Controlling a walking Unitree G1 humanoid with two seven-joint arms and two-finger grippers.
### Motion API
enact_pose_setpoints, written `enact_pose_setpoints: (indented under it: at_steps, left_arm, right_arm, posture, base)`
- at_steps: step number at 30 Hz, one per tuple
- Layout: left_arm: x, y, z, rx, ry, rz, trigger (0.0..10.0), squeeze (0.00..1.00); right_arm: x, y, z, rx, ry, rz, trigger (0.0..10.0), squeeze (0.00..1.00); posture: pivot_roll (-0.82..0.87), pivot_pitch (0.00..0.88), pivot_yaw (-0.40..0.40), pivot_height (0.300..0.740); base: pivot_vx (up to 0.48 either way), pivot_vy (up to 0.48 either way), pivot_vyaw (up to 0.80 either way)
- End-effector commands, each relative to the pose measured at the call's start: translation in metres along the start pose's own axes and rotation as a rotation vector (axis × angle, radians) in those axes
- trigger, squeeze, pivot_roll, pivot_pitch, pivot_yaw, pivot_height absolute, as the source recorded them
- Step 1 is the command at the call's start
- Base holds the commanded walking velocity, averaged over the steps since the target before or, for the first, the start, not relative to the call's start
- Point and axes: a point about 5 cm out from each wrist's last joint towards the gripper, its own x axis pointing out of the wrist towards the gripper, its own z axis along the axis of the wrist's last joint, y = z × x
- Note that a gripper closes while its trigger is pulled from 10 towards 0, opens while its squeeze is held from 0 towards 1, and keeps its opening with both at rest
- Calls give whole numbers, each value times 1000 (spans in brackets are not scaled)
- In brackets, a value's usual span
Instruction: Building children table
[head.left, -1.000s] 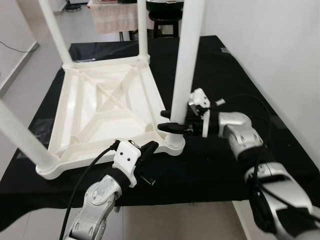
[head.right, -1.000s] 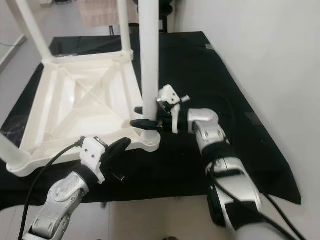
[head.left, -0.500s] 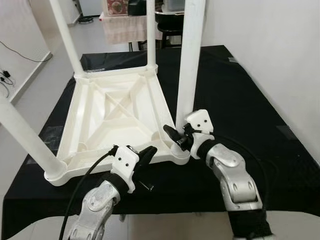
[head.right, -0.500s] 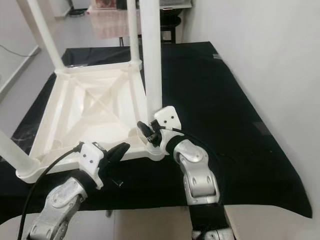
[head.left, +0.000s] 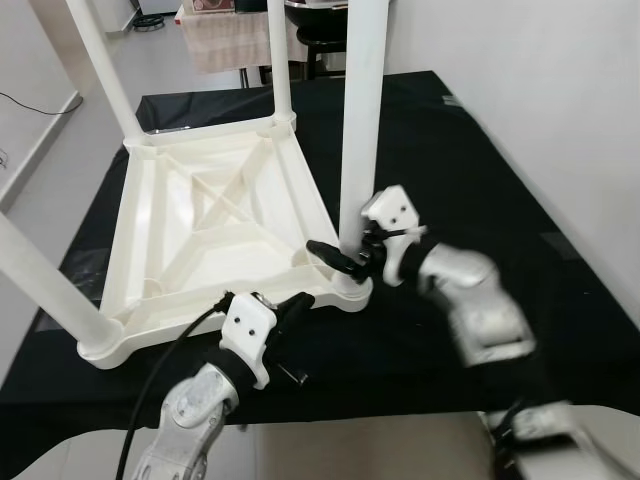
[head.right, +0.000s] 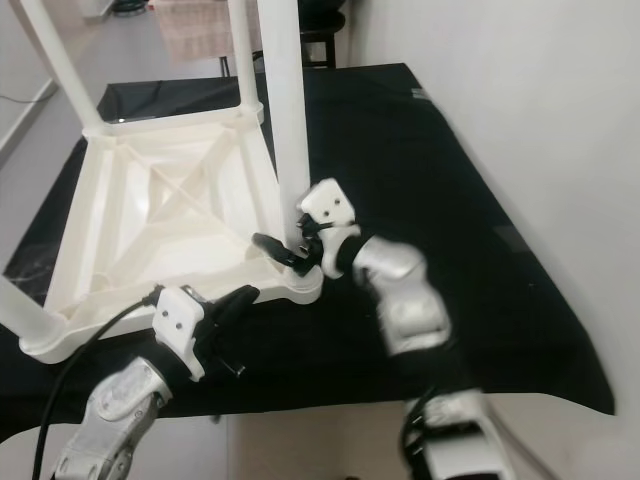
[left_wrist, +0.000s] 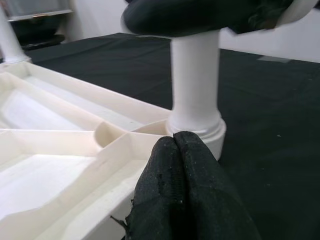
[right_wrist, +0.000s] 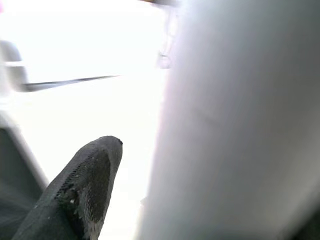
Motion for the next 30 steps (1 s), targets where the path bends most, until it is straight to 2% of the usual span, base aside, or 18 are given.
enact_pose_setpoints:
  at_steps: [1,2,5,7,8,9,10,17,23,26,27,28,29,30]
  left_arm:
    - [-3,-1,0,-6,9,14,10000,0]
    - [-3,-1,0,-6,9,14,10000,0]
    - [-3,-1,-1,-17,7,23,10000,0]
    - [-3,-2,-2,-28,6,22,10000,0]
    - [-3,-2,-3,-40,5,18,10000,0]
    - [-3,-2,-3,-40,5,18,10000,0]
    - [-4,-2,-3,-52,5,14,10000,0]
    - [-3,-2,-4,-75,5,4,10000,0]
    - [-2,-2,-5,-75,9,1,10000,0]
    - [-1,0,-5,-69,12,-1,10000,0]
    - [-1,0,-5,-69,12,-1,10000,0]
    - [-1,1,-5,-66,13,-2,10000,0]
    - [-1,1,-5,-66,13,-2,10000,0]
    - [-1,2,-4,-65,13,-2,10000,0]
  right_arm:
    - [-3,-5,-1,13,-18,110,10000,0]
    - [-3,-5,-1,13,-18,110,10000,0]
    - [-2,-24,-5,39,19,191,10000,0]
    - [-1,-26,-8,33,44,202,10000,0]
    - [2,-27,-11,36,58,209,3922,0]
    - [2,-27,-11,36,58,209,3922,0]
    - [3,-28,-12,48,61,219,0,0]
    - [7,-28,-17,63,71,234,0,0]
    - [5,-31,-27,46,96,158,0,0]
    - [-1,-30,-40,28,137,6,0,0]
    - [-1,-30,-40,28,137,6,0,0]
    - [0,-28,-48,51,172,-158,0,0]
    - [0,-28,-48,51,172,-158,0,0]
    - [0,-24,-52,84,190,-376,0,0]
  posture:
    - [65,90,3,740]
    - [65,90,3,740]
    - [69,90,4,740]
    - [69,90,4,740]
    - [74,94,4,740]
    - [74,94,4,740]
    - [74,95,3,740]
    - [60,106,1,740]
    - [45,111,-6,740]
    - [29,123,-8,740]
    - [29,123,-8,740]
    - [24,129,-5,740]
    - [24,129,-5,740]
    - [22,132,-1,740]
  base:
    - [0,0,0]
    - [0,0,0]
    - [0,0,0]
    - [0,0,0]
    - [0,0,0]
    - [0,0,0]
    - [0,0,0]
    - [0,0,0]
    - [0,0,0]
    - [0,0,0]
    - [0,0,0]
    - [0,0,0]
    - [0,0,0]
    - [0,0,0]
